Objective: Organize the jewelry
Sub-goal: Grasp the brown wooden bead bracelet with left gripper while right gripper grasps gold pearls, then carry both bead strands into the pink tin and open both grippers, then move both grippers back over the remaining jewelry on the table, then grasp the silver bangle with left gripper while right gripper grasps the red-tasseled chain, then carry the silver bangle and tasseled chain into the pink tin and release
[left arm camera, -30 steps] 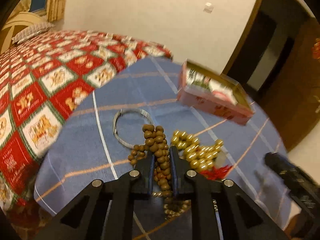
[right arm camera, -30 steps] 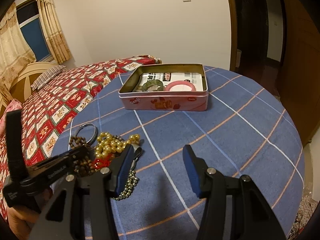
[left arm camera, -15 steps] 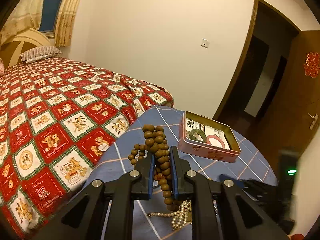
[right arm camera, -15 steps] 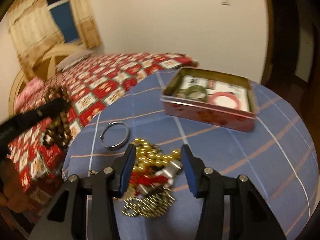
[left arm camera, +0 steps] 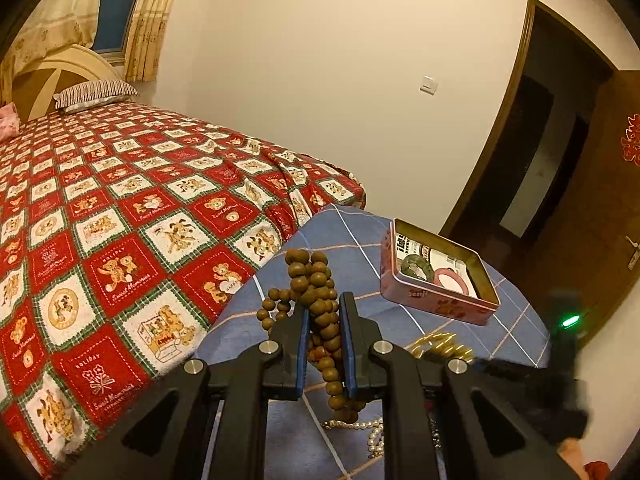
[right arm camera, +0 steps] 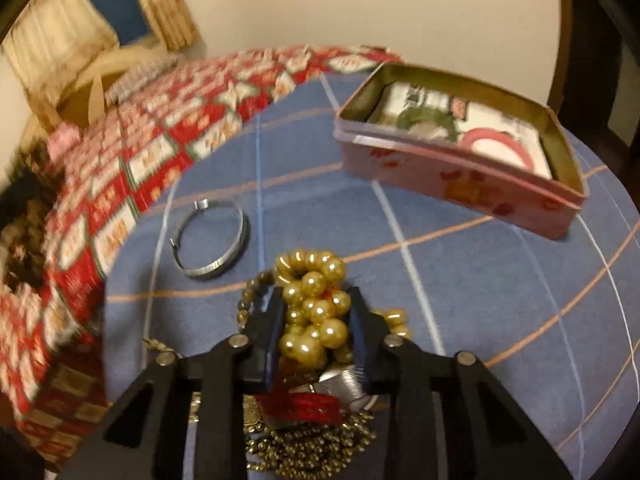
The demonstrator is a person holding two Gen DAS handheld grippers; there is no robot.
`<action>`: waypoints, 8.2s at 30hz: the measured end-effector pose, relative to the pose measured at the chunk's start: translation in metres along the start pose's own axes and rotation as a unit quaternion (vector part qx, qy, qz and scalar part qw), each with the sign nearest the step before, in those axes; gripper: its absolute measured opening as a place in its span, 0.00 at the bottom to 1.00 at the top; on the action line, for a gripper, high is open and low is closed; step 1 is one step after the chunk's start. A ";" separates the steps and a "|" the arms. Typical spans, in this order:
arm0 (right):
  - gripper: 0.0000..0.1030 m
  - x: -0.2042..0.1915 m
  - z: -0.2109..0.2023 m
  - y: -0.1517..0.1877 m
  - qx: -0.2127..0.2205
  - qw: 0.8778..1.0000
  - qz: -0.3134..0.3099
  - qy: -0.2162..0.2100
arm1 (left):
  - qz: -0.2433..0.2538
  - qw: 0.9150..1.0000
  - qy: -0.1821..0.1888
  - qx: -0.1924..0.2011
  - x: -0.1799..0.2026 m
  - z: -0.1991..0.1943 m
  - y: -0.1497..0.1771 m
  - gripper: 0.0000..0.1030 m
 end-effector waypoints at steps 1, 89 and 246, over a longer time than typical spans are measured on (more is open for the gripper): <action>0.23 0.001 -0.010 -0.007 0.015 1.000 0.012 -0.006 | 0.000 1.000 0.001 0.000 0.001 0.000 0.000 0.13; 0.53 0.169 -0.011 -0.116 0.151 0.978 0.085 0.116 | 0.136 0.984 0.037 -0.105 0.167 0.213 0.016 0.62; 0.09 0.043 -0.097 -0.060 0.145 0.986 0.078 -0.027 | 0.071 0.997 0.026 -0.023 0.046 0.020 0.007 0.04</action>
Point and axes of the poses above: each gripper's, at about its wrist camera, not at the fingertips, and z roughly the way its jaws point, x to its right, y to its underside, the point moved 10 cm from there along z, roughly the way its jaws point, and after that the axes turned 11 degrees about x, right-handed, at the moved point
